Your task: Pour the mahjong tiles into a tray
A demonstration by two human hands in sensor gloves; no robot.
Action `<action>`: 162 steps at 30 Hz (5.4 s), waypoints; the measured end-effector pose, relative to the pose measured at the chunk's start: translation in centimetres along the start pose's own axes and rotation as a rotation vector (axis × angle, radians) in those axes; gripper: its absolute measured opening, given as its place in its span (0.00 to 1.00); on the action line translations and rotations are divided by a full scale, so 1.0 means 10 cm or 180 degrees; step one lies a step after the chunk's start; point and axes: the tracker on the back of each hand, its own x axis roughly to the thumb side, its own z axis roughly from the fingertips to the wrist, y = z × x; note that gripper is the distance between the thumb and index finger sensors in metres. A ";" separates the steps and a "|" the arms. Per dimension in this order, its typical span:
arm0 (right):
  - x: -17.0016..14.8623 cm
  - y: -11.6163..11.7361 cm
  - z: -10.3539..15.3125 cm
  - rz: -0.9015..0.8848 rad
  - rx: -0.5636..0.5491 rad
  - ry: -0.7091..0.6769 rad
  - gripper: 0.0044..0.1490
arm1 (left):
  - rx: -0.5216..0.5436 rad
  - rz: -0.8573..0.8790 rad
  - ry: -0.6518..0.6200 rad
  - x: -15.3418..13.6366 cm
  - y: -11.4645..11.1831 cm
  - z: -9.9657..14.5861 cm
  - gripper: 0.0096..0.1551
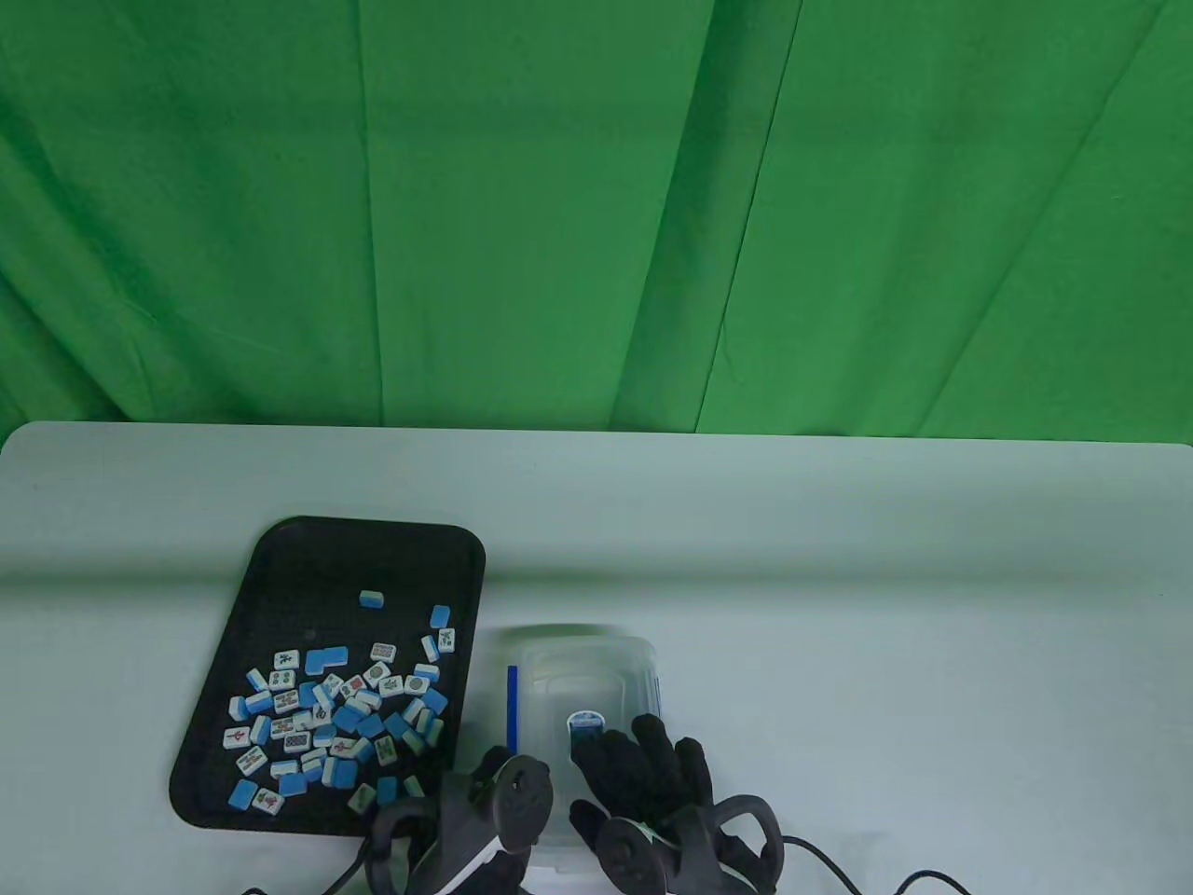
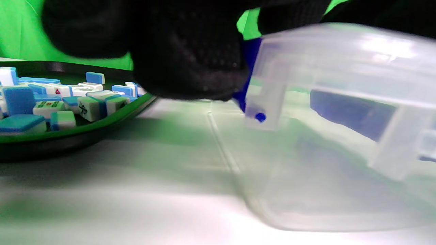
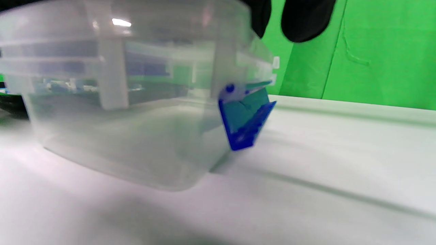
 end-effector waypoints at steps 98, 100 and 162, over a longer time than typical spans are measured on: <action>-0.51 0.07 -0.02 -0.0429 0.0441 0.1203 0.44 | -0.0278 0.0646 -0.1068 0.13 -0.23 -0.05 0.36; -0.48 0.07 -0.03 -0.0374 0.0421 0.1206 0.43 | -0.0302 0.0650 -0.1060 0.13 -0.23 -0.05 0.36; -0.55 -0.14 0.30 -0.0279 0.0172 -0.0168 0.59 | -0.0088 0.0299 -0.1346 -0.22 0.18 0.15 0.54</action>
